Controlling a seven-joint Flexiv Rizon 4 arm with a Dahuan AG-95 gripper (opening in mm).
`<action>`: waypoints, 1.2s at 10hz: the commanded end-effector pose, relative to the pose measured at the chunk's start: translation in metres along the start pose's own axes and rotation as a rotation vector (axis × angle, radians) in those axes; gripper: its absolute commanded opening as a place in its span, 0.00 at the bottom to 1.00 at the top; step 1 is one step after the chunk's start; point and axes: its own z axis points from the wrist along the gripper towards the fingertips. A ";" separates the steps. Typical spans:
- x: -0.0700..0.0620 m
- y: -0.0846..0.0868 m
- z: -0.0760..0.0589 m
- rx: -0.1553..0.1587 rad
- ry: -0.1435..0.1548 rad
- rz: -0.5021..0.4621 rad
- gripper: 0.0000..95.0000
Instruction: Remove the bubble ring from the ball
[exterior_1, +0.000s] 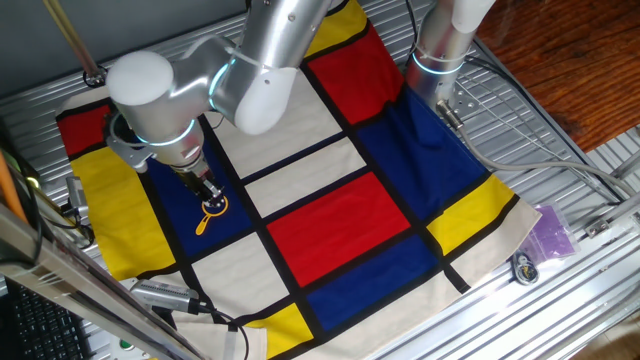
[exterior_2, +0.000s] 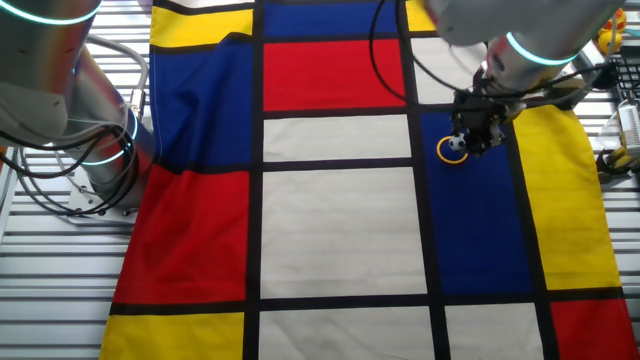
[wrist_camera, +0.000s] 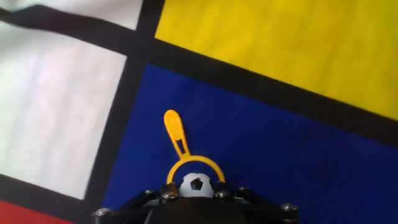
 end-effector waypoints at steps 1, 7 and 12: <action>0.006 0.018 -0.013 -0.013 0.017 0.053 0.00; 0.012 0.039 -0.018 -0.048 0.031 0.127 0.00; 0.013 0.038 -0.016 -0.046 0.035 0.134 0.00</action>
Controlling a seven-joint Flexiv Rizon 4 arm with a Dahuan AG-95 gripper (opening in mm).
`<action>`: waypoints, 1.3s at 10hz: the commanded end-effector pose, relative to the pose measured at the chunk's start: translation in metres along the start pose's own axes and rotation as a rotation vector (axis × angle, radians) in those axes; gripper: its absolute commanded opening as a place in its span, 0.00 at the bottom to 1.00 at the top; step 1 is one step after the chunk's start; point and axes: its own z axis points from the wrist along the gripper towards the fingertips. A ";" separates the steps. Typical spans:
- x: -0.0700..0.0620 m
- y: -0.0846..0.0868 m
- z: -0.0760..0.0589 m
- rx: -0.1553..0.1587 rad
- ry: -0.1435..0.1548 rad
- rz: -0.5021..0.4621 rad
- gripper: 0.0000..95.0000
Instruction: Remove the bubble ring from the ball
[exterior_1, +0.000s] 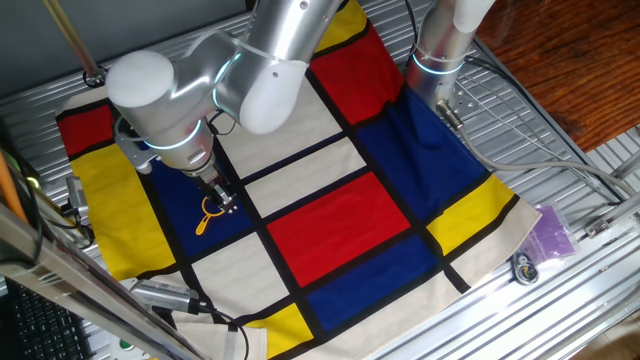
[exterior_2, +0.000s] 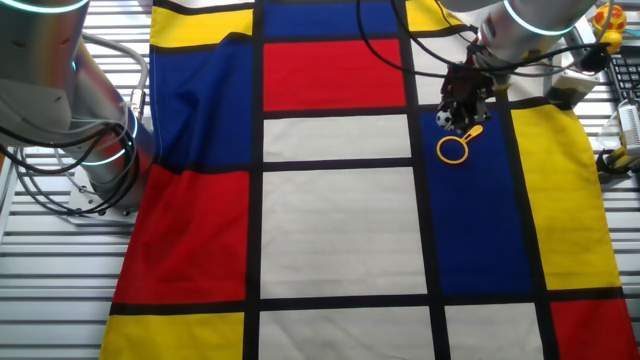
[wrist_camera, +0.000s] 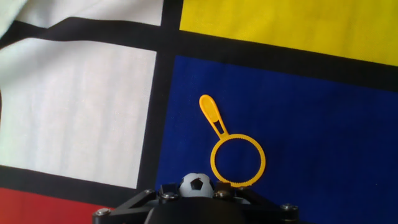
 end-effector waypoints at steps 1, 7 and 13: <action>0.000 -0.001 0.000 -0.002 0.000 0.000 0.00; -0.001 -0.004 -0.001 -0.006 0.014 -0.200 0.00; 0.009 0.021 0.003 0.014 0.005 -0.076 0.00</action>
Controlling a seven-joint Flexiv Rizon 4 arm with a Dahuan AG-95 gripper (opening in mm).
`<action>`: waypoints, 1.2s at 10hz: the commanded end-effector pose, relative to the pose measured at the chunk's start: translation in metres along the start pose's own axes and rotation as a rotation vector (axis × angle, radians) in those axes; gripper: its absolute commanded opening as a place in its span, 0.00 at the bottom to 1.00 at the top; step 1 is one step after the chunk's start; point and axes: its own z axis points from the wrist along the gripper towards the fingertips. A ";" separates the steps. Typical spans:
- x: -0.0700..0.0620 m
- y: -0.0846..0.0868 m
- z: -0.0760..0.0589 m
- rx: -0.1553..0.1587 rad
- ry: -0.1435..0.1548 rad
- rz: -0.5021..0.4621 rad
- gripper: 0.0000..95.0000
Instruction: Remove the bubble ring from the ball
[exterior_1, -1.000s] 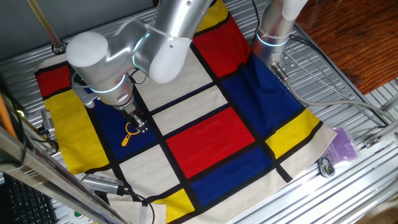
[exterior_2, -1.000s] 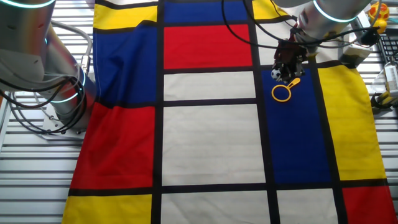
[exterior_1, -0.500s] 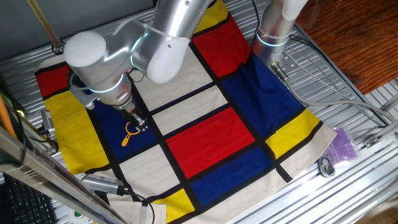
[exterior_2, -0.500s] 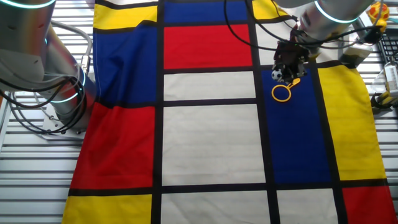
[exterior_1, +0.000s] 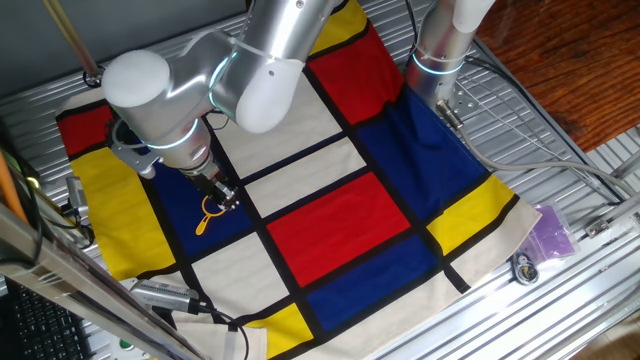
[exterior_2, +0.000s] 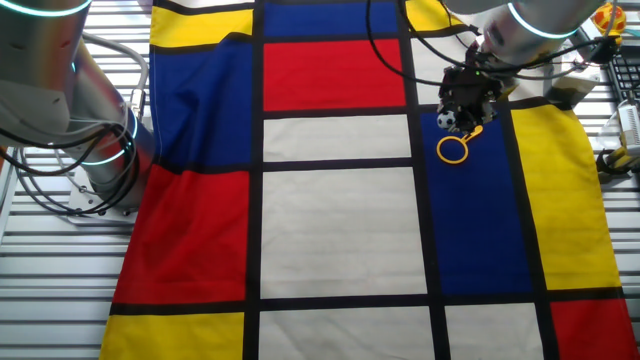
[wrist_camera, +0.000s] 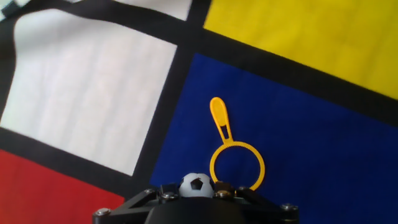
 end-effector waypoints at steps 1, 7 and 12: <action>0.003 0.020 0.005 0.019 -0.004 0.136 0.00; 0.004 0.030 0.029 0.029 -0.034 0.137 0.00; 0.003 0.030 0.032 0.034 -0.039 0.110 0.20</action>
